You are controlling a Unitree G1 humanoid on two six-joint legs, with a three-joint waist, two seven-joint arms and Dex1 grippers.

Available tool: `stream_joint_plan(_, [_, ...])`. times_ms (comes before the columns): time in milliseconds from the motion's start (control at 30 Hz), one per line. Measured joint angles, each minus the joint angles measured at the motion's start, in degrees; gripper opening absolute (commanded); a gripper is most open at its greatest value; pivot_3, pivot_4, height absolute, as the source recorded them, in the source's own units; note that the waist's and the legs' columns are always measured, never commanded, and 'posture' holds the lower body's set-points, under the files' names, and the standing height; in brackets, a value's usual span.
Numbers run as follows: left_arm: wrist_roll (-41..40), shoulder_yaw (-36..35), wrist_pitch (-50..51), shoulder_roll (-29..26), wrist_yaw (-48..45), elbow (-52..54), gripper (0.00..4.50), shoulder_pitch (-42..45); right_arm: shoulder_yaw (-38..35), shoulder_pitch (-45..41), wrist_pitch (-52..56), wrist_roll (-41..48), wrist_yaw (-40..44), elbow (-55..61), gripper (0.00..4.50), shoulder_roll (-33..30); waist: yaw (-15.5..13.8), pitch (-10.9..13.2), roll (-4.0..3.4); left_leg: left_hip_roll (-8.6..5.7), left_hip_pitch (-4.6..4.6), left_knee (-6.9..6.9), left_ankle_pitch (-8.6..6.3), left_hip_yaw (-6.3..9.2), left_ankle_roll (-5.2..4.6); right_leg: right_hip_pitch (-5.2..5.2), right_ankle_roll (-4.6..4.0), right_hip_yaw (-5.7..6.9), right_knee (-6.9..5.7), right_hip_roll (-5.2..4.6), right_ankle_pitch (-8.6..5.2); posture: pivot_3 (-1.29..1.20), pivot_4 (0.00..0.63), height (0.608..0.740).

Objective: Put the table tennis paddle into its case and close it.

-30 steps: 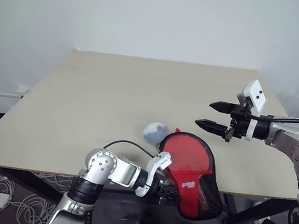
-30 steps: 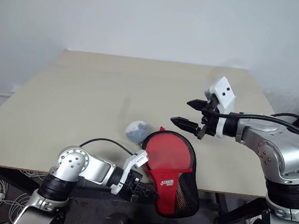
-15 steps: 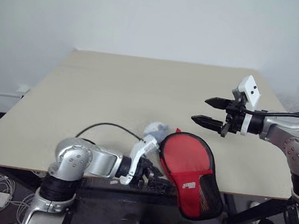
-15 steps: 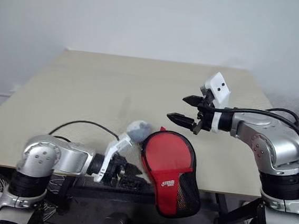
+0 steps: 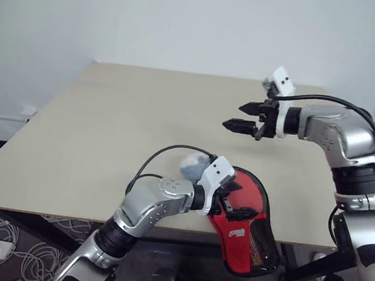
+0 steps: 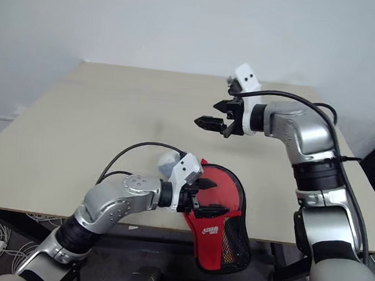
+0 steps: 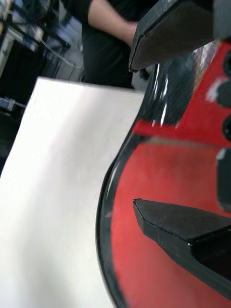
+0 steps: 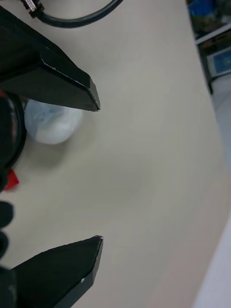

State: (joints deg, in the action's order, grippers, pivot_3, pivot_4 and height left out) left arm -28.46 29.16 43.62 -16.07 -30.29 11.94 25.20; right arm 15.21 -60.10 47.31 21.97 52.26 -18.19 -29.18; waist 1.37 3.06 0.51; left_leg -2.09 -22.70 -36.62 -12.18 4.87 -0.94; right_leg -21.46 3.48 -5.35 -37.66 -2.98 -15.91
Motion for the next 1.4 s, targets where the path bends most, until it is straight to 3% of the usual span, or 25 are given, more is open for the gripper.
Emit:
stream_joint_plan(133, [6.3, 4.0, -6.3, 0.4, -2.9, -5.9, 2.59, -2.4, 3.5, -4.5, -4.1, -3.9, 4.1, -7.7, 4.50, 4.1, 0.4, 0.0, -0.07, 0.02, 0.00, 0.01, 0.00, 0.08, 0.00, -0.03, 0.00, 0.02, -0.05, 0.05, 0.00, 0.00, 0.000, 0.734])
stream_joint_plan(367, [12.7, 3.6, -13.5, 1.3, -3.5, -9.1, 0.17, -4.4, 7.9, -9.2, -5.9, -9.5, 10.4, -19.5, 4.50, 10.8, 0.5, 0.0, -0.11, -0.01, 0.02, 0.00, 0.00, 0.39, 0.01, -0.02, 0.00, 0.12, -0.08, 0.04, 0.01, 0.00, 0.000, 0.734])
stream_joint_plan(700, [18.8, 2.8, -18.1, 1.6, -3.8, -10.1, 0.17, -6.0, 11.1, -9.8, -11.9, -16.8, 16.3, -30.4, 4.50, 17.5, 1.4, -0.1, -0.18, -0.05, 0.08, 0.00, 0.02, 0.52, 0.04, -0.03, 0.00, 0.26, -0.19, 0.04, 0.01, 0.00, 0.000, 0.734])
stream_joint_plan(1200, [21.0, 1.2, -17.5, 3.2, -6.0, -10.5, 0.17, -6.6, 10.4, -12.4, -20.3, -24.6, 15.1, -44.6, 4.50, 25.9, 1.5, -0.1, -0.27, -0.10, 0.13, 0.01, 0.01, 0.62, 0.07, -0.01, 0.00, 0.30, -0.25, 0.04, 0.02, 0.00, 0.000, 0.734])
stream_joint_plan(1400, [21.1, 1.0, -17.3, 3.3, -6.2, -10.5, 0.13, -6.6, 8.5, -12.8, -22.5, -26.2, 11.4, -48.8, 3.38, 27.9, 1.6, -0.1, -0.31, -0.11, 0.14, 0.01, 0.02, 0.70, 0.09, -0.01, -0.01, 0.30, -0.27, 0.04, 0.02, 0.00, 0.000, 0.734])
